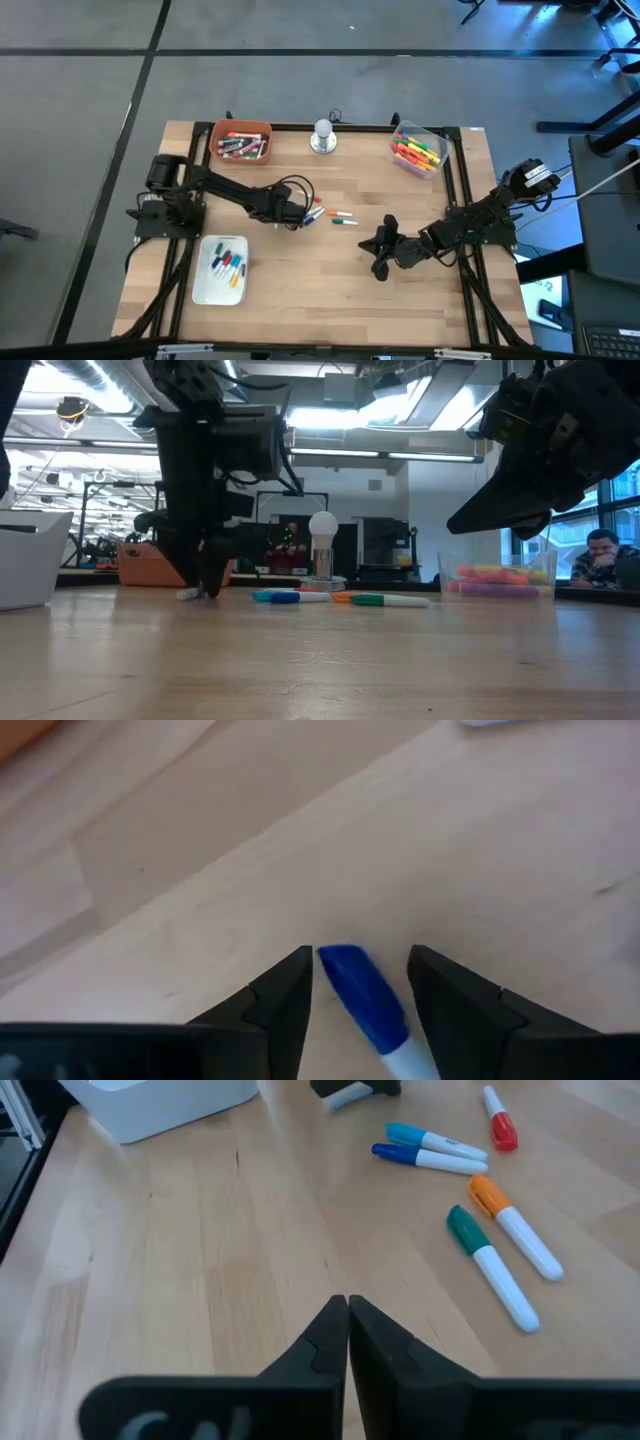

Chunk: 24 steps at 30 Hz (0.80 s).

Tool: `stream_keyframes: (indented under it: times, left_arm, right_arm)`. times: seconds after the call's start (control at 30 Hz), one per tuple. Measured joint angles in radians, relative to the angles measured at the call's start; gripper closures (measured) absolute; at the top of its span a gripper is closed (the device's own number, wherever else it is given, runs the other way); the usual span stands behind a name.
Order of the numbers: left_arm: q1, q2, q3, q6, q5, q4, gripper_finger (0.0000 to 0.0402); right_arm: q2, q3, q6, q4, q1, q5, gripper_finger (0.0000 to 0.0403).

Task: Pick & Place Markers
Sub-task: Put the small blue highlighter pen into the white bin

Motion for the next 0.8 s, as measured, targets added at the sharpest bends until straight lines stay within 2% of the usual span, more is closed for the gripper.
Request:
stream_keyframes:
  times: [0.2,0.43,0.53,0.67,0.73,0.8]
  left_arm:
    - [-0.004,0.046,0.007,0.075,0.034,0.001,0.0256]
    - [-0.024,0.03,0.004,0.105,0.066,-0.029,0.0343]
    - [-0.028,0.019,0.002,0.144,0.079,-0.056,0.0366]
    - [-0.029,-0.001,0.003,0.174,0.068,-0.078,0.0365]
    - [-0.029,-0.024,0.018,0.174,0.096,-0.163,0.0355]
    - [-0.053,-0.076,0.051,0.155,0.072,-0.259,0.035]
  right_arm:
    - [0.0,0.0,0.004,0.0,0.0,0.0,0.0389]
    - [0.0,0.0,0.004,0.0,0.0,0.0,0.0389]
    - [0.0,0.0,0.004,0.0,0.0,0.0,0.0389]
    - [0.0,0.0,0.004,0.0,0.0,0.0,0.0389]
    - [0.0,0.0,0.004,0.001,0.0,0.0,0.0389]
    - [0.0,0.0,0.007,0.001,0.0,0.0,0.0389]
